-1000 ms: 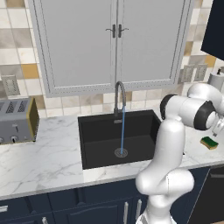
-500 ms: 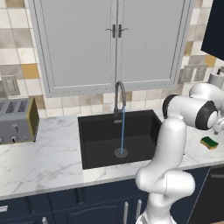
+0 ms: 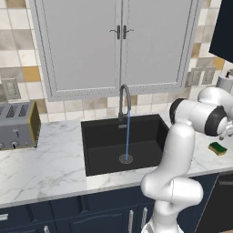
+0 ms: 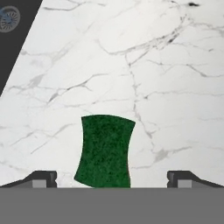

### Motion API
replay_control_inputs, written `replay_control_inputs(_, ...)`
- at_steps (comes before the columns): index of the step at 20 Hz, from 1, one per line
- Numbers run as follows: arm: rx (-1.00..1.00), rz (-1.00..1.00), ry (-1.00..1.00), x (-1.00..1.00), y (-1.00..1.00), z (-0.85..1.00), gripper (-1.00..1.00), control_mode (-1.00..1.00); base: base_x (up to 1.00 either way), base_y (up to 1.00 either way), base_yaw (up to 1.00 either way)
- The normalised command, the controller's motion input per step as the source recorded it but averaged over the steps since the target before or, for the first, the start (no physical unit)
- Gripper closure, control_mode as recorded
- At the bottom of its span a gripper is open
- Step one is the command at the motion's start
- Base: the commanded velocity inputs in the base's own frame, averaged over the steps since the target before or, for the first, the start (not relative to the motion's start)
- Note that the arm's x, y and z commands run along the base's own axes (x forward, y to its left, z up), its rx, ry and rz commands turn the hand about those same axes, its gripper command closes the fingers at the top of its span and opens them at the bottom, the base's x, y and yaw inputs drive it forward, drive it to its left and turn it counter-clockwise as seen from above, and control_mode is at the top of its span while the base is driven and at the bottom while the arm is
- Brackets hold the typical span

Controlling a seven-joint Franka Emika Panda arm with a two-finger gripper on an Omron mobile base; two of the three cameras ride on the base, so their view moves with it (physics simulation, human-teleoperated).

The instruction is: Soak the sponge with water for a few seconds and then drop it inside the sink.

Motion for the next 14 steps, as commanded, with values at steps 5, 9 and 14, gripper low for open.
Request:
replay_control_inputs(5,0.00,0.00,0.00,0.00,0.37,-0.03,-1.00,-1.00,0.00,0.00,0.00)
replay_control_inputs(9,0.00,0.00,0.00,0.00,0.06,-0.11,-1.00,-1.00,0.00,0.00,0.00)
replay_control_inputs(14,0.00,0.00,-0.02,0.00,0.00,-0.16,-1.00,-1.00,0.00,0.00,0.00)
